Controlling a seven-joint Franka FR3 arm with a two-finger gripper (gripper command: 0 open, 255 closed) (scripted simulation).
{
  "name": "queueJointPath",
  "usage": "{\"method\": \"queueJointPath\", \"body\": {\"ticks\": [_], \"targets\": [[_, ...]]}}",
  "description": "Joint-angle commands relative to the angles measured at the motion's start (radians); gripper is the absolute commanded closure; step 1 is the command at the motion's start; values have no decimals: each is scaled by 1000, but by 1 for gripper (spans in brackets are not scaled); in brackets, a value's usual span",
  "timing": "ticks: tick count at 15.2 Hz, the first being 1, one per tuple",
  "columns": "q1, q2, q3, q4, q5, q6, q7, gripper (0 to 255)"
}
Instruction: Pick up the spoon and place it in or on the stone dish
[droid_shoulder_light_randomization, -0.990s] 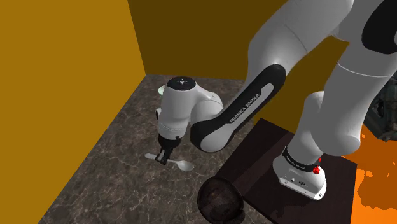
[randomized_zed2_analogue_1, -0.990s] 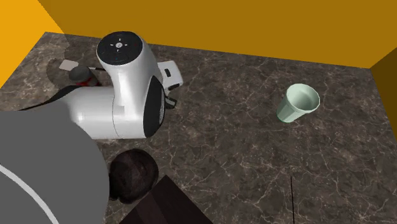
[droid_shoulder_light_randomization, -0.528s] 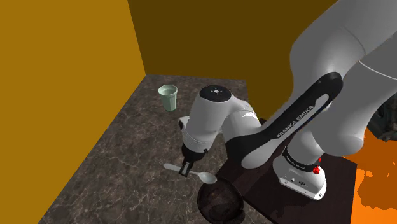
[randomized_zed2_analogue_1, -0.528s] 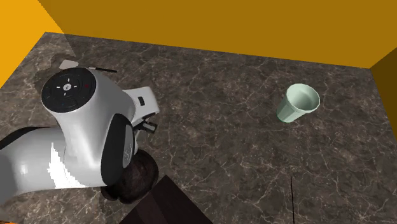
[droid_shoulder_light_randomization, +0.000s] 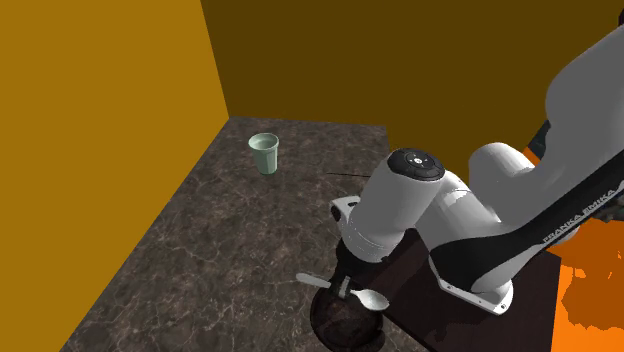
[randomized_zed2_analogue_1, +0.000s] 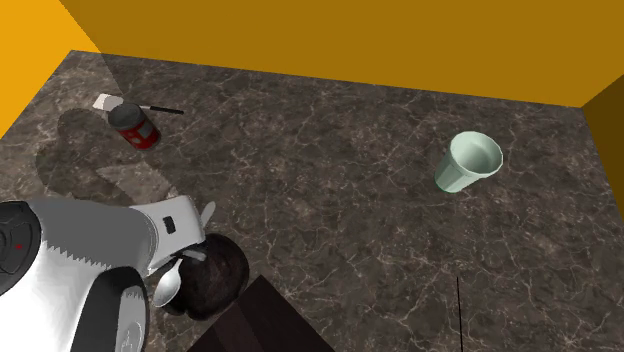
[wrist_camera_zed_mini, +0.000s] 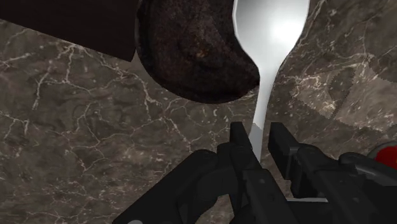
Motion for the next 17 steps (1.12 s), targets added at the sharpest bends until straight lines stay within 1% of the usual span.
{"method": "queueJointPath", "body": {"ticks": [1, 6, 10, 13, 15, 16, 17], "targets": [[29, -32, 8, -36, 23, 4, 13, 255], [15, 57, 34, -56, 21, 112, 21, 255], [-8, 137, 60, -67, 7, 202, 33, 255], [-38, 201, 88, -72, -17, 271, 52, 255], [-70, 245, 115, -74, -45, 317, 72, 255], [-86, 261, 127, -75, -60, 334, 82, 255], [-86, 261, 127, -75, -60, 334, 82, 255]]}}
